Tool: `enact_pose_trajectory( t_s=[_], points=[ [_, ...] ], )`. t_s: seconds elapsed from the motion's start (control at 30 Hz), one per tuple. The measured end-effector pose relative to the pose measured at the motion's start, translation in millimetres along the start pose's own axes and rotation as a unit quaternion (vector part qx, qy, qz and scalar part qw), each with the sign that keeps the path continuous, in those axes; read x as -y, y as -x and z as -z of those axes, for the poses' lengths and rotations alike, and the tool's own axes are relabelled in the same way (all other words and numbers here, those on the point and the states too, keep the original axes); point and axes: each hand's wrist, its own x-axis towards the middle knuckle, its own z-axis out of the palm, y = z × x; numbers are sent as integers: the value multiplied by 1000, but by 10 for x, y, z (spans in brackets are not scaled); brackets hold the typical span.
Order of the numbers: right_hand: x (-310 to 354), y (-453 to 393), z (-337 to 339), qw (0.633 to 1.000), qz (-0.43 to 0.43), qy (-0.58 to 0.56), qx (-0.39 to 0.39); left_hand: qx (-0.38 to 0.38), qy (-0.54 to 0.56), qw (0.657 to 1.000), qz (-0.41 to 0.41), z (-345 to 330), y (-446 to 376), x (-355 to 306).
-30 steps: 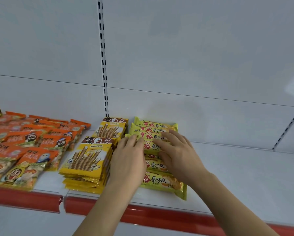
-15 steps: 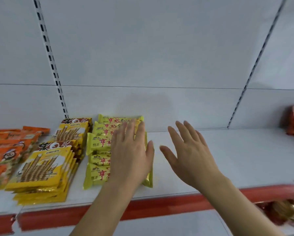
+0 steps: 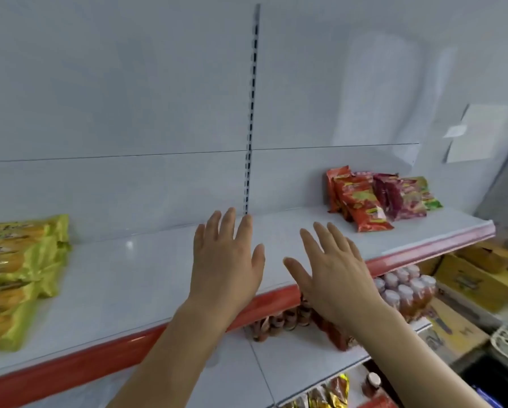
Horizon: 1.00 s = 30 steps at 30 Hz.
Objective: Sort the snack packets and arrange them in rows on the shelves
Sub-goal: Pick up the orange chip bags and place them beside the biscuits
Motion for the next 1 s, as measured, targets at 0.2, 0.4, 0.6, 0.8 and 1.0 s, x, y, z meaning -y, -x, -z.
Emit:
enact_pose_trajectory(
  t_s=[0.2, 0.4, 0.6, 0.8, 1.0],
  points=[
    [-1137, -64, -40, 998, -66, -8, 9, 48, 19, 998, -40, -465, -406, -964],
    [-1917, -457, -230, 995, -102, -15, -15, 78, 31, 994, -65, -974, -959, -1515],
    [-2364, -1063, -418, 996, -84, -19, -34, 57, 85, 993, -61, -1386, -1649, -1979],
    [-2728, -1568, -577, 996, -60, -57, -41, 59, 95, 993, -29, -1679, -2137, -2190],
    [-3014, -1876, -706, 996, -27, -88, -20, 78, 66, 994, 34, -1910, -2348, -2446]
  ],
)
